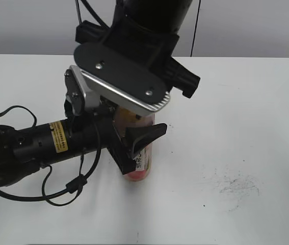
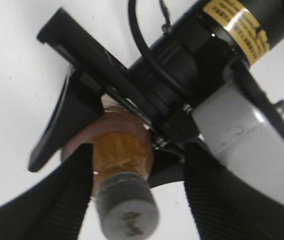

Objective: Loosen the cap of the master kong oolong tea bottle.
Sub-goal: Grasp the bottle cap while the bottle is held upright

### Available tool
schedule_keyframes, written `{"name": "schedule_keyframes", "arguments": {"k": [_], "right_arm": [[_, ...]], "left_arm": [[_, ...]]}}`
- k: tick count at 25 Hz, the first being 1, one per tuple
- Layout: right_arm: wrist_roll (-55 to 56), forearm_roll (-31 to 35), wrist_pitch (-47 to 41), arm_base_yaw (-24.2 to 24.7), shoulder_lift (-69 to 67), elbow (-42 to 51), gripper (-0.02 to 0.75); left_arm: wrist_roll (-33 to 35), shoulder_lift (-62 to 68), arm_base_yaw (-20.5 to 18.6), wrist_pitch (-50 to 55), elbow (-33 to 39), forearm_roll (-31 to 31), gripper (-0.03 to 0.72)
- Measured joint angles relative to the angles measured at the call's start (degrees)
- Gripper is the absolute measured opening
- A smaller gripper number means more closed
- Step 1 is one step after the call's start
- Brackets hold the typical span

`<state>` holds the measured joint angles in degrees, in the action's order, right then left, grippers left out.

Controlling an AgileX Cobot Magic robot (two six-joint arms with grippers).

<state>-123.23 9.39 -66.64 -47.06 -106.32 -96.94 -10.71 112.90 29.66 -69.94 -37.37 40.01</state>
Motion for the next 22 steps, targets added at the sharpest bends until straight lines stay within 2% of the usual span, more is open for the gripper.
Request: {"name": "schedule_keyframes", "arguments": {"k": [2,4,8,10,15,18,22], "right_arm": [[9.8,-0.2,-0.4,-0.2,-0.1,0.1,0.512],[21.7,-0.4,0.4,-0.2,-0.1,0.1,0.551],[53.0,-1.7,2.9,-0.6,-0.1,0.1,0.560],[69.2,-4.1,2.9,-0.6,-0.1,0.1,0.561],[101.3,-11.0,0.8,-0.6,-0.1,0.1,0.564],[113.2,-12.6,-2.0,-0.6,-0.1,0.1,0.530],[120.0,-11.7,-2.9,-0.6,-0.1,0.1,0.447]], "left_arm": [[-0.2,0.0,-0.1,-0.1,0.0,-0.3,0.445],[-0.2,0.0,-0.1,0.0,0.0,-0.5,0.445],[-0.2,0.0,0.0,0.2,0.0,-0.5,0.445],[-0.2,0.0,0.0,0.2,0.0,-0.5,0.445],[-0.2,0.0,0.0,0.2,0.0,-0.5,0.445],[-0.2,0.0,0.0,0.2,0.0,-0.5,0.445],[-0.2,0.0,0.0,0.2,0.0,-0.6,0.445]]}}
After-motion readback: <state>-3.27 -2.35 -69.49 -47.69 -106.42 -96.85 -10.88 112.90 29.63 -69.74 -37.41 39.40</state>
